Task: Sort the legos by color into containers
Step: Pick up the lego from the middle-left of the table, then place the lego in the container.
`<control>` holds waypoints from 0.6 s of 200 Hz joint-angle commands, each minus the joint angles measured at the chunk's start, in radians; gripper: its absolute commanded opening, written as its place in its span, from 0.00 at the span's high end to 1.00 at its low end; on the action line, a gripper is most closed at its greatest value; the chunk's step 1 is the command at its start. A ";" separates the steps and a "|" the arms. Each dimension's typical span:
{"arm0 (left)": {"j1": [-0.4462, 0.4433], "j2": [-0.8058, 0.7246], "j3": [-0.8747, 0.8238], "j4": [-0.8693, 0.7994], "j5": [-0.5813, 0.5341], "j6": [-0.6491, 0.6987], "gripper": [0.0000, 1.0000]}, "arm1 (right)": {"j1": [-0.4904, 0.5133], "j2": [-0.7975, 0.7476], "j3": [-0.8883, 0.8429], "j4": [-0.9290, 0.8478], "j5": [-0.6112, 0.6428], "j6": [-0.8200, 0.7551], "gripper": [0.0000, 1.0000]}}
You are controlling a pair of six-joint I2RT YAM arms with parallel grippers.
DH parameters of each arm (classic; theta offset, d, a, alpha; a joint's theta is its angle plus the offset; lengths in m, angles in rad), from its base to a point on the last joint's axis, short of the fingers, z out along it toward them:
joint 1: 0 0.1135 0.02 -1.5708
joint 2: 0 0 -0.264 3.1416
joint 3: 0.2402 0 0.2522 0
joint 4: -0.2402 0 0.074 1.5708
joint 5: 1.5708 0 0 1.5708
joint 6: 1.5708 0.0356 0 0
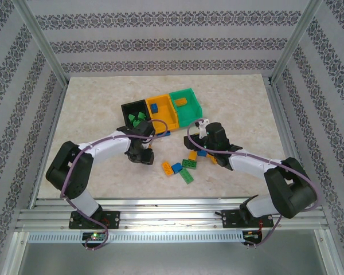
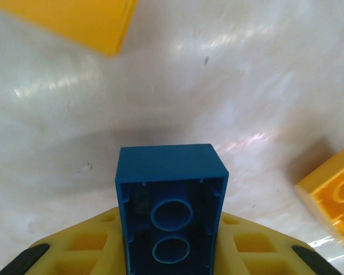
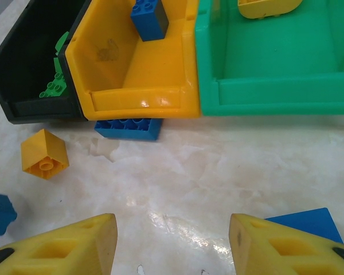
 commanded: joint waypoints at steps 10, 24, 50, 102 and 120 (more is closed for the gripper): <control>-0.010 -0.015 0.144 -0.025 -0.091 0.034 0.69 | -0.007 -0.020 -0.016 0.026 -0.020 0.016 0.46; -0.004 0.036 0.248 -0.050 -0.121 0.043 0.68 | -0.007 -0.019 -0.016 0.026 -0.023 0.017 0.46; 0.010 0.192 0.511 -0.125 -0.155 0.088 0.68 | -0.007 -0.014 -0.009 0.017 -0.033 0.017 0.45; 0.061 0.492 0.928 -0.245 -0.228 0.185 0.68 | -0.008 -0.033 -0.012 0.009 -0.024 0.013 0.45; 0.079 0.542 0.985 -0.258 -0.213 0.195 0.67 | -0.010 -0.047 -0.016 0.003 -0.014 0.008 0.45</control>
